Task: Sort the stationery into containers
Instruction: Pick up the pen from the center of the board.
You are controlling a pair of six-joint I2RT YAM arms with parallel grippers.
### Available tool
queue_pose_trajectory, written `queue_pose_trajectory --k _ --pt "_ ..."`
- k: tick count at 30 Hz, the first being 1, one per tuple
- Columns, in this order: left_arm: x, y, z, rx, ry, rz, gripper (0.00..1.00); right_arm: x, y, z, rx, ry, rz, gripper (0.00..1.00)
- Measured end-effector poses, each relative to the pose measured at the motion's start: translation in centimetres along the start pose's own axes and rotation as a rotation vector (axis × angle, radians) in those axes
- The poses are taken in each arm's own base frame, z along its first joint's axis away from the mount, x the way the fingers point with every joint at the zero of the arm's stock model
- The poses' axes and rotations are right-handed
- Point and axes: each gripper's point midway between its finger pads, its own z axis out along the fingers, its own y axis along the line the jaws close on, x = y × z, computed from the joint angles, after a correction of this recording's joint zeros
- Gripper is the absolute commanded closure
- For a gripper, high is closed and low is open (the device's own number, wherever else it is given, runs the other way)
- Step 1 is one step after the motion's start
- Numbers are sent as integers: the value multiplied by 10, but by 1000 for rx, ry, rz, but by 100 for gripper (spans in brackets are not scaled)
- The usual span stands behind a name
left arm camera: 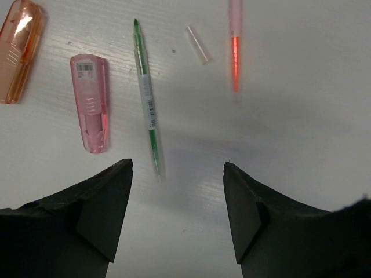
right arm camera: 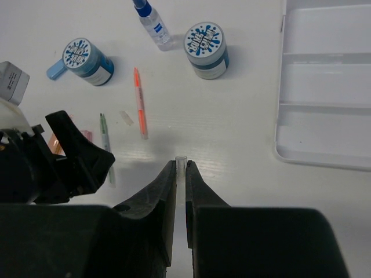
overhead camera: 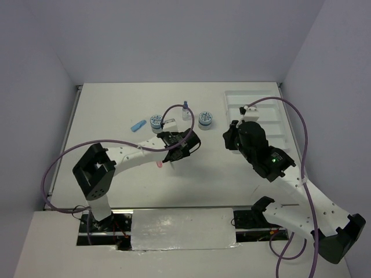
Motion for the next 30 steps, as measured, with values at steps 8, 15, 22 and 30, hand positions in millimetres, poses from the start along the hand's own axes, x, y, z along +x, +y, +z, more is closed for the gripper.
queue_pose_trajectory --k 8,15,22,30 --pt "5 19 34 -125 32 -6 28 9 -2 8 8 40 -17 100" --pt "6 29 54 -161 49 -17 36 14 -2 10 6 56 -32 100" --pt "2 29 67 -138 64 -48 46 16 -3 10 9 65 -44 100" --pt "13 36 79 -136 91 -44 62 17 -2 10 2 70 -48 100"
